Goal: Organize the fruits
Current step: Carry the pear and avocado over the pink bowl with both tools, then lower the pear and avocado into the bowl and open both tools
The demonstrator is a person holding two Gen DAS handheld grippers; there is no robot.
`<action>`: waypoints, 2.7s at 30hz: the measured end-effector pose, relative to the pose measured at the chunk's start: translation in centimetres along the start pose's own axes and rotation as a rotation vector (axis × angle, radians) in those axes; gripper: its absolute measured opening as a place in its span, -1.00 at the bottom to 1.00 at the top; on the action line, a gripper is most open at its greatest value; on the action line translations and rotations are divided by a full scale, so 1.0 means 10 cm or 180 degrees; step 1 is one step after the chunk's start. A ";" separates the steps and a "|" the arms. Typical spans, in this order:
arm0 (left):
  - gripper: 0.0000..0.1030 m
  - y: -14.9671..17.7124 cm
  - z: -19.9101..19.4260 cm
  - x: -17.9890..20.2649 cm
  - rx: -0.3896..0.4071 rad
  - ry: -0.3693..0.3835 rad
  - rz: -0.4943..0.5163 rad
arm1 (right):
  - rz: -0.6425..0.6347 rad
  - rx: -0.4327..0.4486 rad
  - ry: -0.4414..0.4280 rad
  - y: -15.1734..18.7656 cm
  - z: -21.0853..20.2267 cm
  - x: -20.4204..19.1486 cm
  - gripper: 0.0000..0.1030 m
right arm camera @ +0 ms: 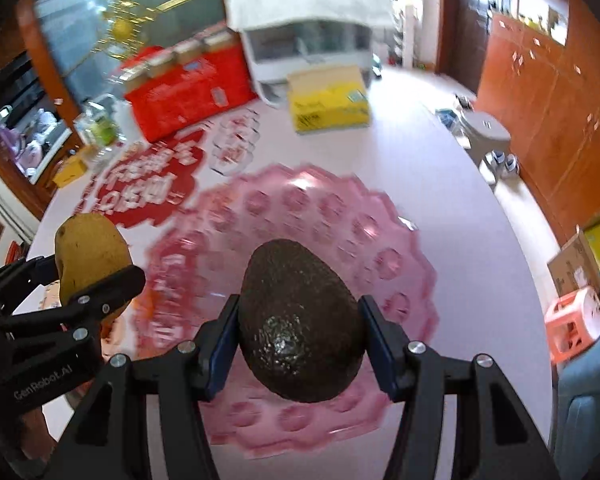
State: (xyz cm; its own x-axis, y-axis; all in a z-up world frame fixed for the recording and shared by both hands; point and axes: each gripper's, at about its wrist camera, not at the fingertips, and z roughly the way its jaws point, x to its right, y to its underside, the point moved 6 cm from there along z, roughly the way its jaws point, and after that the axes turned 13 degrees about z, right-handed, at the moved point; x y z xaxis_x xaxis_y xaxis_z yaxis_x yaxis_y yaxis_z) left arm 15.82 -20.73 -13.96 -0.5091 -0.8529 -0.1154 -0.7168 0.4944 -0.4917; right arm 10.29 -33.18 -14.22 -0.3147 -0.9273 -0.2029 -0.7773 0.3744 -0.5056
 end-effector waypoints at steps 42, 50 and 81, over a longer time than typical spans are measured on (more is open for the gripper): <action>0.87 0.28 0.08 0.21 -0.0222 -0.0200 0.0091 | -0.0122 -0.0123 -0.0231 0.05 0.06 0.08 0.17; 0.87 0.38 -0.28 0.19 -0.0059 -0.0317 0.0068 | -0.0107 -0.0056 -0.0276 0.14 -0.16 0.06 0.16; 0.89 1.09 -1.56 -0.97 0.0493 -0.0634 -0.0245 | -0.0520 0.0349 -0.0368 0.68 -0.98 -1.20 0.16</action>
State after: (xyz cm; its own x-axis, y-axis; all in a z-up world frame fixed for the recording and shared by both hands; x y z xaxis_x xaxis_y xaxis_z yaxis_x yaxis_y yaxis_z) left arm 5.53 -4.43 -4.70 -0.3412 -0.9108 -0.2326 -0.6605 0.4083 -0.6301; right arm 3.45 -19.45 -7.02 -0.1201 -0.9719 -0.2025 -0.7469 0.2228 -0.6265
